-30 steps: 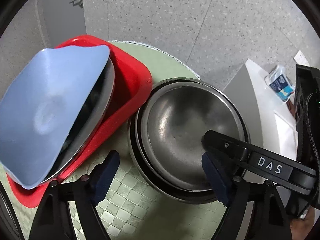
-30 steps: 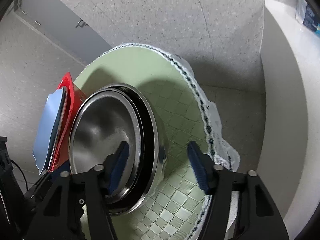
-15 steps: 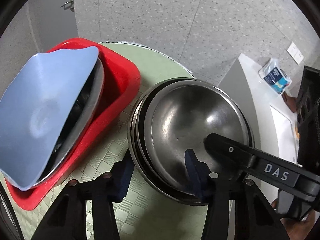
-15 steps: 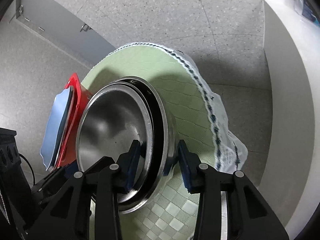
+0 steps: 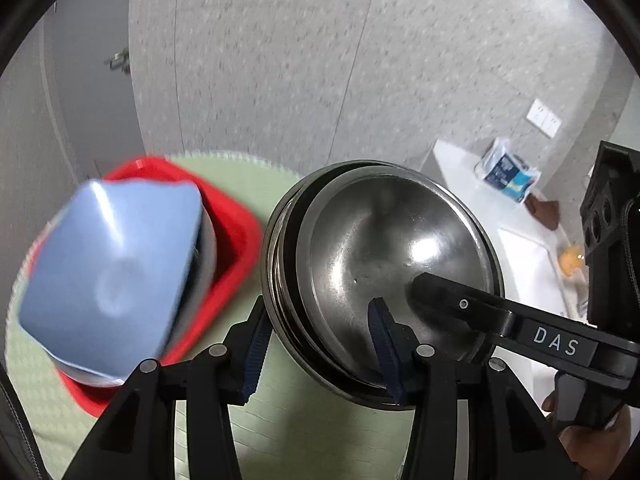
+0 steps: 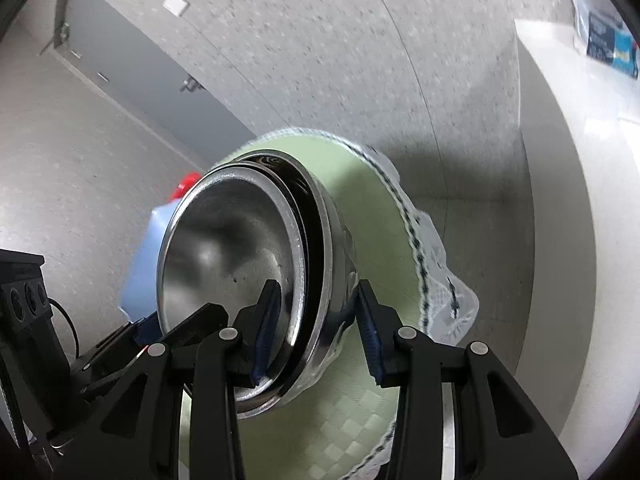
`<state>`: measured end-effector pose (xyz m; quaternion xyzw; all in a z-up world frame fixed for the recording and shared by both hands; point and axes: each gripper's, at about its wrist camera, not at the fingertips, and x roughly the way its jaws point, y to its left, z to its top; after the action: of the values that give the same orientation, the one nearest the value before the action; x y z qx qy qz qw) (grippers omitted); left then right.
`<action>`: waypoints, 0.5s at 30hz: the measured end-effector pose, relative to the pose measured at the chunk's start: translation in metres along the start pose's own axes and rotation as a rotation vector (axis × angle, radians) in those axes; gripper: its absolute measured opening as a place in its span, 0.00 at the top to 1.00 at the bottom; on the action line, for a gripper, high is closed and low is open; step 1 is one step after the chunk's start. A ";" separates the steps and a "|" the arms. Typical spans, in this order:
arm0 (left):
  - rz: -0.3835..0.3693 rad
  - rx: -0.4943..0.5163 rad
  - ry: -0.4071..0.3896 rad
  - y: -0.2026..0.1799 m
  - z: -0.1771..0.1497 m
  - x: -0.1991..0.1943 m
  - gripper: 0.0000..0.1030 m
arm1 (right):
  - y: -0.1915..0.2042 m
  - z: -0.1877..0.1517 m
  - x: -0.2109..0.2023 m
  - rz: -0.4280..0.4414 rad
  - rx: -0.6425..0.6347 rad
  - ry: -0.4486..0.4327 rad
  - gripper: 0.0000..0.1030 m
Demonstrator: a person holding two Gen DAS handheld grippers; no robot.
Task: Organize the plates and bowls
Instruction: 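Lift the stacked steel bowls with the right gripper over the red basin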
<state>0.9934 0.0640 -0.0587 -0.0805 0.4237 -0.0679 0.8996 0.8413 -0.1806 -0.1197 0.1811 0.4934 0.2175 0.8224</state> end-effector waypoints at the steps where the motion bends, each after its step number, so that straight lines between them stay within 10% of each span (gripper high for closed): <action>1: 0.002 0.003 -0.013 0.003 0.000 -0.007 0.57 | 0.007 0.002 -0.003 0.000 -0.012 -0.011 0.63; 15: 0.074 -0.119 -0.099 0.105 -0.002 -0.085 0.58 | 0.120 0.036 0.031 0.058 -0.150 -0.026 0.63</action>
<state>0.9434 0.1828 -0.0177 -0.1213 0.3848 -0.0051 0.9150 0.8647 -0.0667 -0.0647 0.1358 0.4594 0.2753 0.8335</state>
